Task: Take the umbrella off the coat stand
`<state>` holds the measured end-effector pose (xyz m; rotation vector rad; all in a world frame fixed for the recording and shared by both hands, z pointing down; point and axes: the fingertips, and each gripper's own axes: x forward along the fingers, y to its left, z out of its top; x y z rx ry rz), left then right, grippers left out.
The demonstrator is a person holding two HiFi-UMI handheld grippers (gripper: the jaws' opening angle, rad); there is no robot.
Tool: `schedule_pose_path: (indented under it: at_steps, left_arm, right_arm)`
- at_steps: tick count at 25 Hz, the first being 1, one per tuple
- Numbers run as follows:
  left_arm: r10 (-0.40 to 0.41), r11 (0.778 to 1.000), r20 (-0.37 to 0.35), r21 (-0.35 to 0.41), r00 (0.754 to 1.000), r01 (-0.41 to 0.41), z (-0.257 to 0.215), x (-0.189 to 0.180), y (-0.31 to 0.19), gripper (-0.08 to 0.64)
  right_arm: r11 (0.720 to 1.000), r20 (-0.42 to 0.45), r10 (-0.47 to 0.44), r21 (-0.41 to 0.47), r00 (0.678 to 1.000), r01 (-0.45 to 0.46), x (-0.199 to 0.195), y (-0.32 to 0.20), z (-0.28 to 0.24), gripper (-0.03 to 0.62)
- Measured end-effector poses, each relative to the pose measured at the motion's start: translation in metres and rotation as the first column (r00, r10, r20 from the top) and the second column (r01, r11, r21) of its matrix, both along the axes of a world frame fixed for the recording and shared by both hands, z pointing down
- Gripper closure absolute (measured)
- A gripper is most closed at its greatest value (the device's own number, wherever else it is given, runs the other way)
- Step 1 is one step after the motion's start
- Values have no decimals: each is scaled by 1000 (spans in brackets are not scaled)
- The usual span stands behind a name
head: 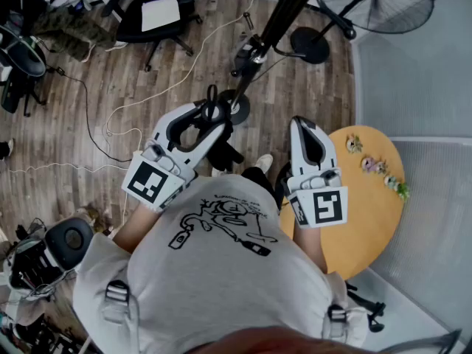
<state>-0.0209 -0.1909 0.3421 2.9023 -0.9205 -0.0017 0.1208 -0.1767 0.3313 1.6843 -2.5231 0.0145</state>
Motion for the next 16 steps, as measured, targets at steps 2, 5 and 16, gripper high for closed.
schedule_pose_path:
  at_steps: [2,5,16]
  left_arm:
    - [0,1000,-2,-1,1000,0,0,-1,-2,380]
    - [-3,1000,-3,-12,1000,3,2,-2,-3,380]
    - [-7,1000,-8,-15,1000,7,2,-2,-5,380]
  right_arm:
    - [1000,-1,3,0,1000,-3,0,-1,0,578]
    - [1000,-3,5,-1,1000,-5,-1,-3,1,578]
    - [1000,-2,6,-3,1000,-6,0,-2,-1,578]
